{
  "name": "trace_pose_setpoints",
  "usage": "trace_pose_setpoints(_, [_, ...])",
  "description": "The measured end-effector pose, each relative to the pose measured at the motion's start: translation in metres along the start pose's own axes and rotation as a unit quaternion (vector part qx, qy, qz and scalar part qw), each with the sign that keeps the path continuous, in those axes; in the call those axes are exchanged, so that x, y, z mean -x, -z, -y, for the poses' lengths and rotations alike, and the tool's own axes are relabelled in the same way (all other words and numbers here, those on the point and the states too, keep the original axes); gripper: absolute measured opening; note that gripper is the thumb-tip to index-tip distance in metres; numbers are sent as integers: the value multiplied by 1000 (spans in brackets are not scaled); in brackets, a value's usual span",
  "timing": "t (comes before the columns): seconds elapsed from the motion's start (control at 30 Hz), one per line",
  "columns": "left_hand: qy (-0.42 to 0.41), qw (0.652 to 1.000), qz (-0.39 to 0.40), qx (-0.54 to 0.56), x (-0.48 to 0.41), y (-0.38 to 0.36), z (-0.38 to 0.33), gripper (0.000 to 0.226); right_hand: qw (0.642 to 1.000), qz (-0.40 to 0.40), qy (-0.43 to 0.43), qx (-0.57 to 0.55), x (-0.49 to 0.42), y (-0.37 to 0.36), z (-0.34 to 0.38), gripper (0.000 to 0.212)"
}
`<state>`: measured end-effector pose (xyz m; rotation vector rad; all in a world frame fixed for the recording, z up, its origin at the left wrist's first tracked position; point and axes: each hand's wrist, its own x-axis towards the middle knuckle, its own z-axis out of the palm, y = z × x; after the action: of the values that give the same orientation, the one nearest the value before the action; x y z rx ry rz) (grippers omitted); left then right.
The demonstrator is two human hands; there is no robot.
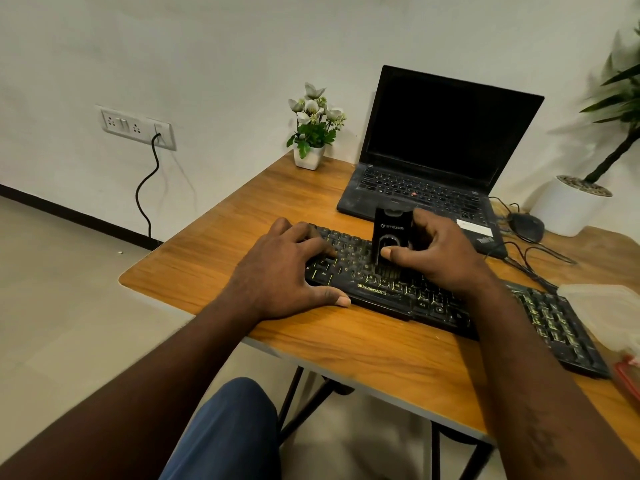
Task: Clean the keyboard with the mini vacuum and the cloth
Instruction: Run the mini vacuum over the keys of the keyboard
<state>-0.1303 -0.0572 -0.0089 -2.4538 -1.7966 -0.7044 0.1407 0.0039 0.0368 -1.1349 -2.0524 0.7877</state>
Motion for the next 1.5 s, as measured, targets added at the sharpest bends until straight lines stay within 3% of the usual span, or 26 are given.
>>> trace_pose_setpoints(0.07, [0, 1000, 1, -2, 0, 0, 0, 96, 997, 66, 17, -26, 2, 1, 1, 52])
trace_pose_setpoints(0.13, [0, 1000, 0, -2, 0, 0, 0, 95, 995, 84, 27, -46, 2, 0, 3, 49])
trace_pose_setpoints(0.33, [4, 1000, 2, 2, -1, -1, 0, 95, 996, -79, 26, 28, -4, -15, 3, 42])
trace_pose_setpoints(0.5, [5, 1000, 1, -2, 0, -1, 0, 95, 998, 38, 44, 13, -2, -16, 6, 39])
trace_pose_setpoints(0.67, [7, 1000, 4, -1, -1, -1, -1, 96, 997, -64, 36, 24, -6, -16, 5, 39])
trace_pose_setpoints(0.77, [5, 1000, 1, -1, -1, -1, -1, 96, 998, -31, 36, 37, -4, -19, 5, 36])
trace_pose_setpoints(0.87, [5, 1000, -1, -3, 0, -1, -1, 97, 999, 31, 34, -23, -2, -12, 6, 36])
trace_pose_setpoints(1.07, [3, 1000, 0, -1, 0, -1, 0, 94, 997, -63, 24, 38, -6, -16, 0, 40])
trace_pose_setpoints(1.23, [3, 1000, -8, -12, 0, -2, 0, 96, 996, 57, 62, -26, 0, -21, 11, 46])
trace_pose_setpoints(1.37, [2, 1000, -7, -8, 0, -1, 0, 95, 995, 28, 92, -3, -1, -31, 19, 44])
trace_pose_setpoints(1.5, [4, 1000, -5, -6, 0, -1, -1, 95, 996, 62, 59, -14, 3, -14, 18, 45])
